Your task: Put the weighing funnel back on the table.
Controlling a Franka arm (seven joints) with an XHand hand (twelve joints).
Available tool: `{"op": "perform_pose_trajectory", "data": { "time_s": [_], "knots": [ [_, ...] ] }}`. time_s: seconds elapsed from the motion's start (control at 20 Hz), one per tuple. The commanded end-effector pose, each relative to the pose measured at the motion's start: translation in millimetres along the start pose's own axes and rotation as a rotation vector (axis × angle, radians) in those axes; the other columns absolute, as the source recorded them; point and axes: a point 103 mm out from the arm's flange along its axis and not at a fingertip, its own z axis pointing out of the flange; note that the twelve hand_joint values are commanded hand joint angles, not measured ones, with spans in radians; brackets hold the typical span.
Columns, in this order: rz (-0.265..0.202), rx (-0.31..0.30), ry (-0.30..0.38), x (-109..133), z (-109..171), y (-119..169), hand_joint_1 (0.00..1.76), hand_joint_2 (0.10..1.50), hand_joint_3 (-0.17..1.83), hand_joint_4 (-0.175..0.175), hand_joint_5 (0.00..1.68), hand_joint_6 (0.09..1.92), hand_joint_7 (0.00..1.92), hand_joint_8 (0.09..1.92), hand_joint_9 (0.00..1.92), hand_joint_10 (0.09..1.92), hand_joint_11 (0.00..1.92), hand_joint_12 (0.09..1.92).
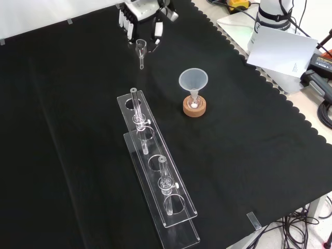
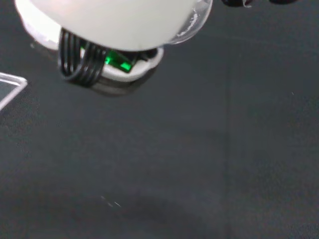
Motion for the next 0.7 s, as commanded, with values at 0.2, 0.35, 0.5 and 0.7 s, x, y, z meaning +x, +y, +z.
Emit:
{"op": "perform_pose_trajectory", "data": {
  "time_s": [0.2,0.35,0.5,0.7],
  "knots": [
    [0.040,0.037,-0.026,-36,49,20,1.18,0.50,0.81,0.149,1.48,0.35,1.65,0.19,1.49,0.28,1.26,0.81],
    [0.043,0.055,-0.032,-35,62,23,1.18,0.50,0.81,0.149,1.48,0.35,1.65,0.19,1.49,0.28,1.26,0.81],
    [0.050,0.069,-0.034,-34,74,26,1.18,0.50,0.81,0.149,1.48,0.35,1.65,0.19,1.49,0.28,1.26,0.81],
    [0.058,0.089,-0.035,-29,89,29,1.18,0.50,0.81,0.148,1.48,0.35,1.65,0.19,1.49,0.28,1.26,0.80]
  ]
}}
